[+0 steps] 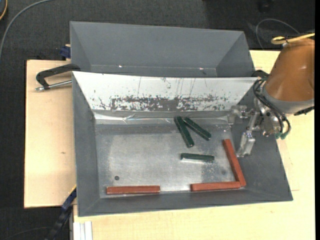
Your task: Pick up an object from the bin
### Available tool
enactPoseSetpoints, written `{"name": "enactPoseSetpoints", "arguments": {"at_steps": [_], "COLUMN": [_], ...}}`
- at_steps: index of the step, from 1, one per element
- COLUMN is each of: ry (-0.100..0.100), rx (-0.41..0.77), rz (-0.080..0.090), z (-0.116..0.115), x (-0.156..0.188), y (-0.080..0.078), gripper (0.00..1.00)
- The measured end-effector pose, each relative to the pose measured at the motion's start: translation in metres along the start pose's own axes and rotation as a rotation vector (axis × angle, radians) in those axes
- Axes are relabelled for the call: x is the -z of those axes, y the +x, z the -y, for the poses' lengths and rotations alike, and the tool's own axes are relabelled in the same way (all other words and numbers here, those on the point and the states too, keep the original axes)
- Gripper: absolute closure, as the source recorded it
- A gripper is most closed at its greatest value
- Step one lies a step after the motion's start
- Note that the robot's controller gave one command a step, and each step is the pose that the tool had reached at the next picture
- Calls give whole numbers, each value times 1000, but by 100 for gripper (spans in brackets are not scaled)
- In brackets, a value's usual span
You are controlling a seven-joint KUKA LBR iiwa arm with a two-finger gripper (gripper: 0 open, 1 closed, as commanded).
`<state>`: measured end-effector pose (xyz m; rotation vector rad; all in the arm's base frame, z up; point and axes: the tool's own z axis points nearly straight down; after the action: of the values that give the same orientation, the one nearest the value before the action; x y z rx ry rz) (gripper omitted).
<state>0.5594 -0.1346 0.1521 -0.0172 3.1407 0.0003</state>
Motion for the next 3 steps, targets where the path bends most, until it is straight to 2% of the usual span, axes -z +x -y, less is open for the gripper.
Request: {"name": "enactPoseSetpoints", "arguments": {"at_steps": [1, 2, 3], "ry": [-4, -2, 0], "rx": [-203, -19, -19], "rz": [-7, -2, 12], "z": [-51, -90, -89], "x": [-77, -81, -78], "y": [16, 48, 44], "gripper": [0, 0, 100]}}
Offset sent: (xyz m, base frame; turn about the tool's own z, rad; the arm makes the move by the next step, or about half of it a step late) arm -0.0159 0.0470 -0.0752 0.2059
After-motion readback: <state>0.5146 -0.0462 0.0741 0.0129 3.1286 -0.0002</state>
